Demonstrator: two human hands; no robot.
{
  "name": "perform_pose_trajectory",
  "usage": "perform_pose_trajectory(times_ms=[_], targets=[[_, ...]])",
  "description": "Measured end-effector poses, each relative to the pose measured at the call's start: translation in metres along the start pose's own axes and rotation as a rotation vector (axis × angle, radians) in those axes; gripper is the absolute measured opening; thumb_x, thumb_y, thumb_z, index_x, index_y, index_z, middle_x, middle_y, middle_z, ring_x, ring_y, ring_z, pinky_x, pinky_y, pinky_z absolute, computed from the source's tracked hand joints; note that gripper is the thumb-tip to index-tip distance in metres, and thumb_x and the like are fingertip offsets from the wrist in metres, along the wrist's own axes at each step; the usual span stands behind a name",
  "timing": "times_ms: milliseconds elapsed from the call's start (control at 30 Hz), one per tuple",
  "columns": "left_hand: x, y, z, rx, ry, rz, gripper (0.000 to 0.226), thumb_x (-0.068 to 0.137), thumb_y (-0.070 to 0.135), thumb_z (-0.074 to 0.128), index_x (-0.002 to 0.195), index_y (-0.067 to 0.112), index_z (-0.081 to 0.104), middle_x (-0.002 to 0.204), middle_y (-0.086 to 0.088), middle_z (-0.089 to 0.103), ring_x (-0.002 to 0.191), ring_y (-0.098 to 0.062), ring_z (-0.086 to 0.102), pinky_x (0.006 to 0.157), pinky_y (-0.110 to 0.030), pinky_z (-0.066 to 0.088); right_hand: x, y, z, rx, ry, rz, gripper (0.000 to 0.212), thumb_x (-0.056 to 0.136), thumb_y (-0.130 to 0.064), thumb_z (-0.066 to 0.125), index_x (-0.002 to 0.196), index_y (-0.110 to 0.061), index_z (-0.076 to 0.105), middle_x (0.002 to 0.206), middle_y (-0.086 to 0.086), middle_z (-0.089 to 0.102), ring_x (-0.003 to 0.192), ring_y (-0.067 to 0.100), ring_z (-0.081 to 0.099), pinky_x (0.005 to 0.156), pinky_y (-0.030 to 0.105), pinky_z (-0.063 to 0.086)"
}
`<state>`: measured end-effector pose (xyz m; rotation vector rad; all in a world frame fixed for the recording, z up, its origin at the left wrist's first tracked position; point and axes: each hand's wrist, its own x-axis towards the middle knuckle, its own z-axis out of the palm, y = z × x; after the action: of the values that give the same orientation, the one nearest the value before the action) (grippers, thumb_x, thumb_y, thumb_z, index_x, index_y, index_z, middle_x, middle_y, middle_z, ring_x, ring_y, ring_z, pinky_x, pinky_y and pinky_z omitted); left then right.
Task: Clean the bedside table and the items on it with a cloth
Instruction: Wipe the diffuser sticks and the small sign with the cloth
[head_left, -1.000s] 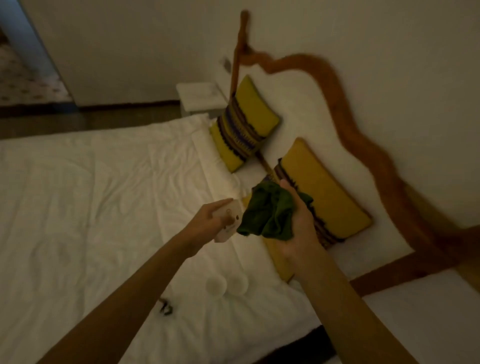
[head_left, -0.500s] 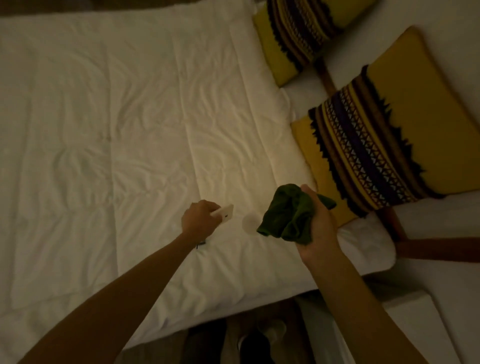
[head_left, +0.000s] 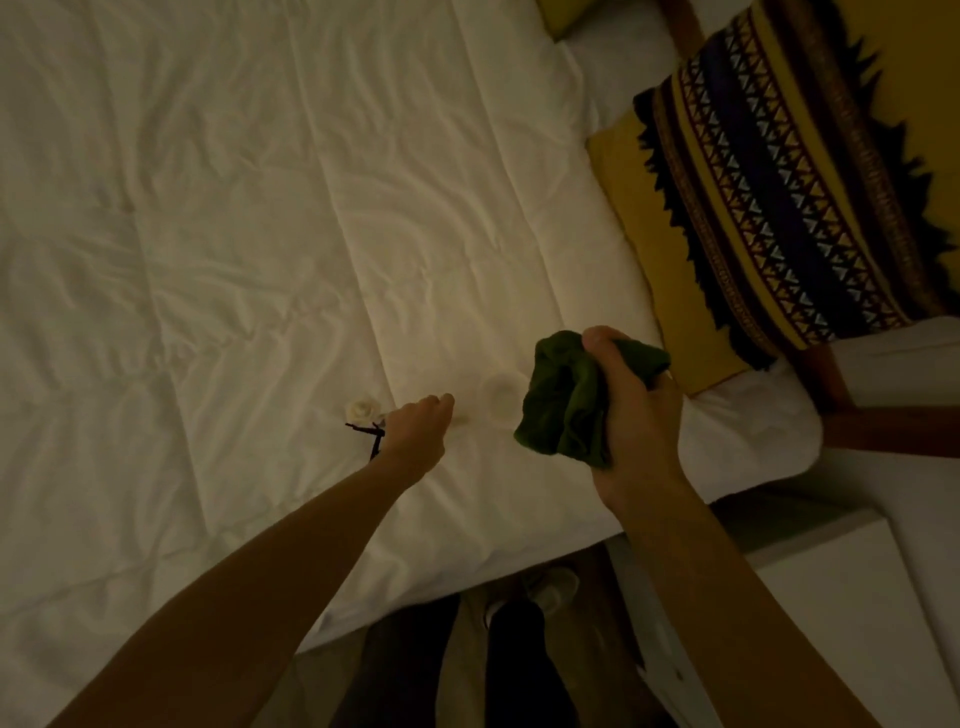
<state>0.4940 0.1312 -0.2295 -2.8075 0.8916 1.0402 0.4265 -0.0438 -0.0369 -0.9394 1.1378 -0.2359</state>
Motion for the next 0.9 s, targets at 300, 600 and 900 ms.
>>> perform_pose_trajectory(times_ms=[300, 600, 900], targets=[[-0.072, 0.002, -0.009, -0.358, 0.262, 0.122, 0.019, 0.094, 0.037, 0.056, 0.103, 0.021, 0.063, 0.103, 0.004, 0.060, 0.085, -0.013, 0.057, 0.067, -0.030, 0.052, 0.002, -0.004, 0.016, -0.053, -0.084, 0.033, 0.027, 0.088, -0.027, 0.075, 0.108, -0.009, 0.073, 0.090, 0.006, 0.078, 0.082, 0.025, 0.075, 0.072, 0.045, 0.061], [-0.106, -0.073, 0.089, -0.743, 0.089, -0.531, 0.044, 0.081, 0.039, 0.078, 0.114, 0.018, 0.057, 0.104, 0.002, 0.059, 0.091, -0.018, 0.060, 0.076, -0.031, 0.047, 0.017, 0.045, 0.014, -0.081, -0.107, 0.222, 0.037, 0.084, -0.030, 0.078, 0.113, -0.007, 0.073, 0.102, 0.011, 0.077, 0.094, 0.032, 0.075, 0.076, 0.049, 0.062], [-0.034, -0.081, 0.070, -0.902, 0.380, -0.457, 0.050, 0.075, 0.037, 0.085, 0.118, 0.017, 0.069, 0.110, -0.003, 0.056, 0.085, -0.021, 0.062, 0.072, -0.032, 0.054, 0.007, 0.085, -0.048, -0.052, -0.035, 0.305, 0.063, 0.061, -0.038, 0.083, 0.116, -0.007, 0.071, 0.108, 0.013, 0.076, 0.094, 0.031, 0.075, 0.072, 0.044, 0.062]])
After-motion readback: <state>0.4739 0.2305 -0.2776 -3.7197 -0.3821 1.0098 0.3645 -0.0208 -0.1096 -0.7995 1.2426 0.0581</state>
